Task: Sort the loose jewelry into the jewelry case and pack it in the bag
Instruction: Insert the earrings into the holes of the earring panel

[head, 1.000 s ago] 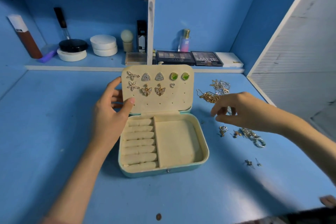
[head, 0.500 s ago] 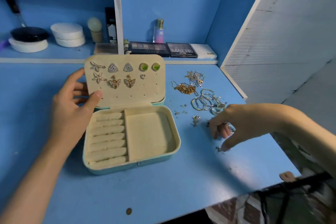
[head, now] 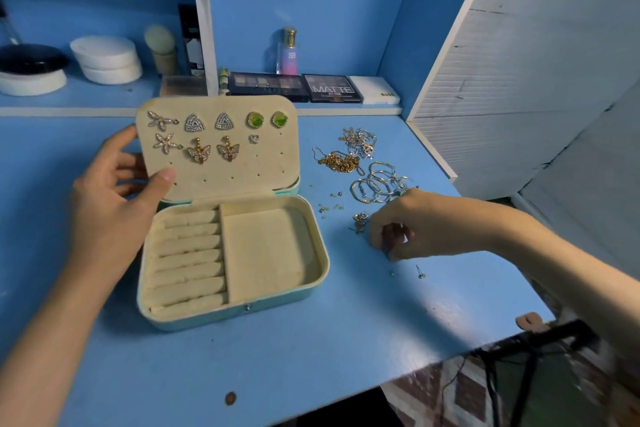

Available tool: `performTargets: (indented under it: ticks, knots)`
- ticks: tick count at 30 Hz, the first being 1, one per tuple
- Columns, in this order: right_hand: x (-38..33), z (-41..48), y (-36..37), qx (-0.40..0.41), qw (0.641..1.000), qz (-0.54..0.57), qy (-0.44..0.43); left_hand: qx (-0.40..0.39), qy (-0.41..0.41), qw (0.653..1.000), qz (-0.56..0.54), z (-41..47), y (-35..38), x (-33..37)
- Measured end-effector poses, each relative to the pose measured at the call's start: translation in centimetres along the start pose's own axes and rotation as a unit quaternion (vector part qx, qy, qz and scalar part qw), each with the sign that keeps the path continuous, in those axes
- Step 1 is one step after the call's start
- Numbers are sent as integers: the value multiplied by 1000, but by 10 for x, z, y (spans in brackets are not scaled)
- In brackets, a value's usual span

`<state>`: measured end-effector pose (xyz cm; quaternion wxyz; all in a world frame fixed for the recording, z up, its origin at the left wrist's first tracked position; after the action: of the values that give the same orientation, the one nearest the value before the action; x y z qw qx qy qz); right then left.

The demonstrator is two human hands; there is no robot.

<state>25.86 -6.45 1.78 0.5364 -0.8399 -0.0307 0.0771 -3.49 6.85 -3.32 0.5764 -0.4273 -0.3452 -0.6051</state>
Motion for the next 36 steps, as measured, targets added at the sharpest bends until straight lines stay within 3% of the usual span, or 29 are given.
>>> performTargets:
  ticks: [11, 24, 36]
  knots:
    - [9, -18, 3, -96, 994, -41, 20, -4, -3, 1000, -7, 1, 1, 0]
    - [6, -6, 6, 94, 994, 49, 32, -13, -9, 1000, 9, 1, 0, 0]
    - [25, -1, -5, 197, 979, 8, 50, -9, -11, 1000, 11, 1, -1, -1]
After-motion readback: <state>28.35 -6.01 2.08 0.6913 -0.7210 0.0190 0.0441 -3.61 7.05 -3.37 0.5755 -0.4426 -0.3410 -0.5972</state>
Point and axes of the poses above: each hand's wrist, its own z-axis towards the middle knuckle, its own y-axis out of the palm, x = y × z, the point moved 2 cm from there along z, towards the middle knuckle, and after that the axes turned 10 degrees about -z, right-handed, at the moved point
